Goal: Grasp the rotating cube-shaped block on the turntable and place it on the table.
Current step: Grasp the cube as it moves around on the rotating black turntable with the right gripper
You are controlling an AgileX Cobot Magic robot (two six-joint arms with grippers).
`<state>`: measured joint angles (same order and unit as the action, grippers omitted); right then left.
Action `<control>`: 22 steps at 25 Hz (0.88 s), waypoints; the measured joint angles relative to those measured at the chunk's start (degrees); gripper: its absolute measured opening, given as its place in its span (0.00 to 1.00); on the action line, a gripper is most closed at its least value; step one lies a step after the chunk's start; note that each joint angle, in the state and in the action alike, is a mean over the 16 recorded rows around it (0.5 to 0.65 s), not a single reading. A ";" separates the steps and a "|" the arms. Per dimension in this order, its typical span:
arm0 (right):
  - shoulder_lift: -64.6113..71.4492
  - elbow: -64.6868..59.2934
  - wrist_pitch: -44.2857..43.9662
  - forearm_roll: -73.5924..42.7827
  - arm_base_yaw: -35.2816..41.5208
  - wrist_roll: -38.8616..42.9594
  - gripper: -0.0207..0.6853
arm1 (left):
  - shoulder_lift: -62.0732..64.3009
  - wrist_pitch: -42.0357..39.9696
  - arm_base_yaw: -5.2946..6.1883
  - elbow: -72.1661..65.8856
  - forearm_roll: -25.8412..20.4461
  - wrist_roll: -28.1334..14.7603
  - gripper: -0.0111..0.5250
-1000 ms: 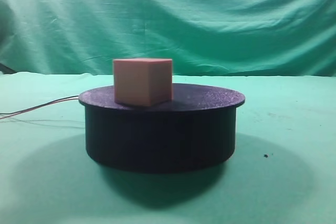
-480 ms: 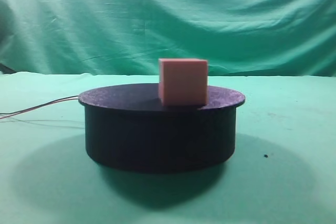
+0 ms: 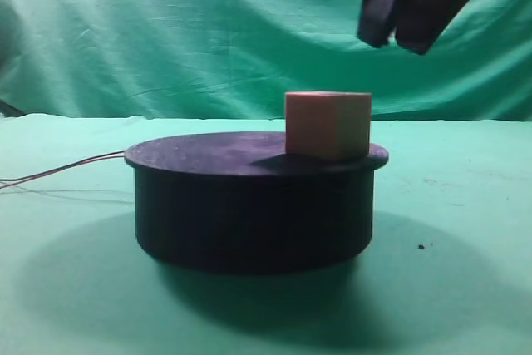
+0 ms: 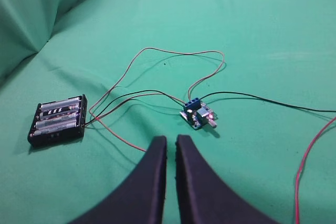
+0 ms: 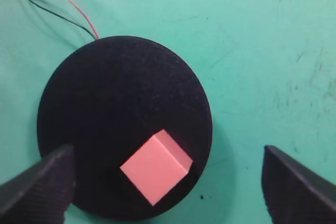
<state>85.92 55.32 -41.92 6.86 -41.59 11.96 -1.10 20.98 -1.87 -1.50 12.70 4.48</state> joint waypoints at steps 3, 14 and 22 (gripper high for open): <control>1.72 0.38 0.70 0.59 0.00 0.09 0.82 | 0.00 0.00 0.00 0.00 0.00 0.00 0.02; 5.10 3.66 -0.70 -4.15 1.67 1.15 0.47 | 0.00 0.00 0.00 0.00 0.00 0.00 0.02; 0.64 0.47 -4.79 -7.44 6.34 1.99 0.35 | 0.00 0.00 0.00 0.00 0.00 0.00 0.02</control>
<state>86.55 55.79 -46.72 -0.58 -35.25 13.95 -1.10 20.98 -1.87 -1.50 12.70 4.48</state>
